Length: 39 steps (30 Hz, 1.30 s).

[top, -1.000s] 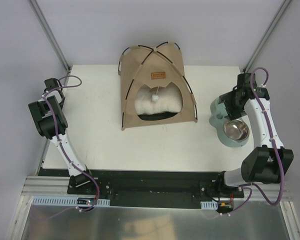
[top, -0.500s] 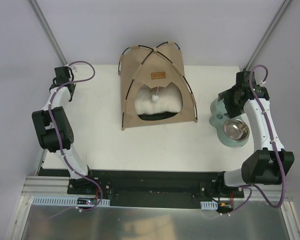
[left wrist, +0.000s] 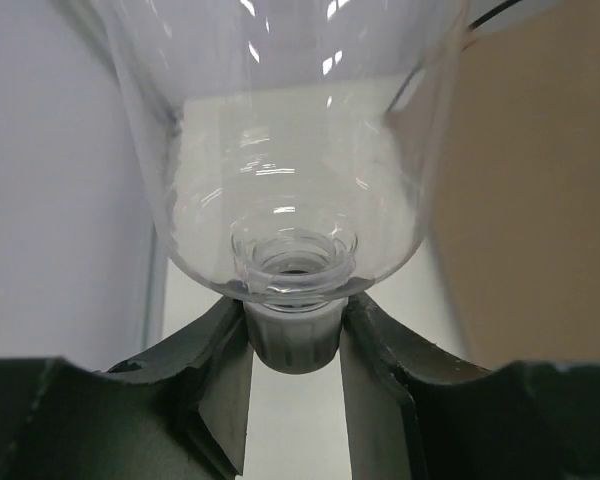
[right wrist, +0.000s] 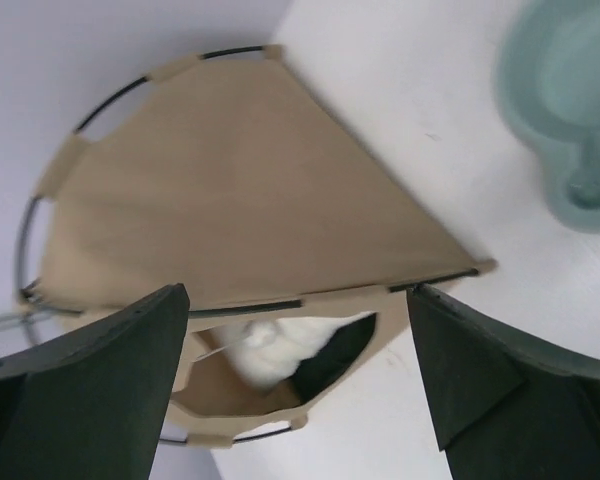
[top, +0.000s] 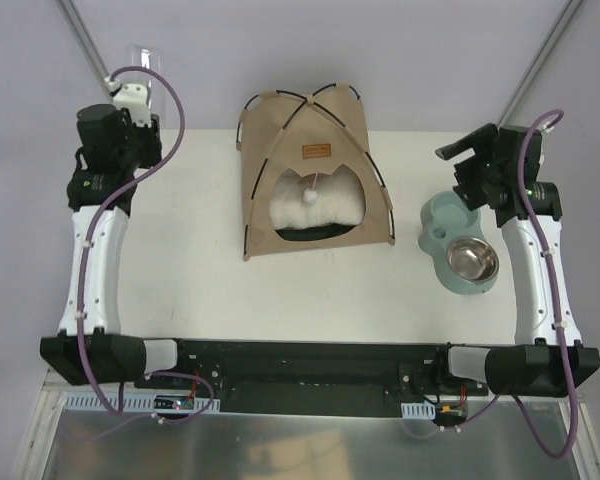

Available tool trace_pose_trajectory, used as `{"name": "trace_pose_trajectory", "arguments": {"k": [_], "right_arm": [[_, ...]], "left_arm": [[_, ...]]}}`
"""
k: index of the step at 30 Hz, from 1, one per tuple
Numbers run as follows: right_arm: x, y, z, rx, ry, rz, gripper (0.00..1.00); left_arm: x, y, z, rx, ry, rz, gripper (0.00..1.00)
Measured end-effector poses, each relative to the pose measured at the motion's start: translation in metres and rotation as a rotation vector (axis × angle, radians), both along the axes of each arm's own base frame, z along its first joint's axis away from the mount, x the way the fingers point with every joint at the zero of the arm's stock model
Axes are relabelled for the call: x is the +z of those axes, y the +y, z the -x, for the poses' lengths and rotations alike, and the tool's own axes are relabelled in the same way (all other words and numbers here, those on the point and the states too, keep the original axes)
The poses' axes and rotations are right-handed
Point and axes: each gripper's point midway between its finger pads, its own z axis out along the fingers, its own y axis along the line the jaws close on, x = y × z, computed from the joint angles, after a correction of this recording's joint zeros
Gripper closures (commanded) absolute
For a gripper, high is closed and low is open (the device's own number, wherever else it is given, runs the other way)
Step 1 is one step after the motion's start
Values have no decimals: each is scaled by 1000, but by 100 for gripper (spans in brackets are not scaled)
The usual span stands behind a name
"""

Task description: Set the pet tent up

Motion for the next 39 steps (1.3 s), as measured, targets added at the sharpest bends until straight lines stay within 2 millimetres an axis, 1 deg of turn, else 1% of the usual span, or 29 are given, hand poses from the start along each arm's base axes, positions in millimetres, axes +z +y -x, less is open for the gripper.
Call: {"name": "trace_pose_trajectory", "arguments": {"k": [2, 4, 5, 6, 9, 11, 13, 15, 16, 18, 21, 22, 24, 25, 27, 29, 31, 33, 36, 39], "right_arm": [[23, 11, -8, 54, -90, -33, 1], [49, 26, -14, 127, -191, -75, 1], [61, 37, -16, 172, -241, -99, 1], [74, 48, -16, 219, -288, -119, 1], [106, 86, -10, 374, -404, -161, 1], [130, 113, 0, 485, -477, -173, 1], [154, 136, 15, 585, -556, -176, 1], [178, 155, 33, 674, -636, -177, 1], [192, 164, 45, 724, -687, -176, 1], [214, 178, 65, 801, -763, -173, 1], [244, 193, 92, 896, -864, -153, 1], [248, 199, 100, 925, -880, -155, 1], [262, 207, 117, 974, -914, -144, 1], [268, 209, 122, 988, -930, -136, 1], [272, 213, 130, 1004, -941, -113, 1], [270, 216, 132, 1009, -932, -93, 1], [261, 218, 131, 1004, -902, -67, 1], [249, 217, 126, 989, -858, -36, 1], [235, 214, 119, 968, -807, 2, 1], [226, 213, 115, 957, -778, 24, 1]], "left_arm": [[37, -23, 15, -81, -97, 88, 100], [70, -51, 34, -195, -177, 183, 100], [81, -63, 41, -249, -200, 219, 100], [92, -81, 52, -325, -222, 267, 100], [110, -121, 79, -495, -236, 379, 100], [119, -143, 95, -592, -233, 449, 100], [126, -166, 110, -688, -223, 525, 100], [130, -189, 126, -792, -195, 583, 100], [130, -201, 134, -841, -178, 609, 100], [129, -219, 147, -924, -140, 642, 100], [120, -247, 168, -1047, -61, 686, 100], [118, -252, 172, -1068, -45, 691, 100], [108, -271, 182, -1134, 10, 704, 100], [102, -281, 189, -1171, 42, 709, 100], [91, -301, 203, -1245, 106, 714, 100], [82, -317, 214, -1302, 157, 712, 100], [74, -330, 222, -1347, 190, 702, 100], [68, -337, 226, -1367, 211, 692, 100], [63, -342, 226, -1383, 219, 678, 100], [59, -347, 226, -1398, 227, 664, 100]]}}
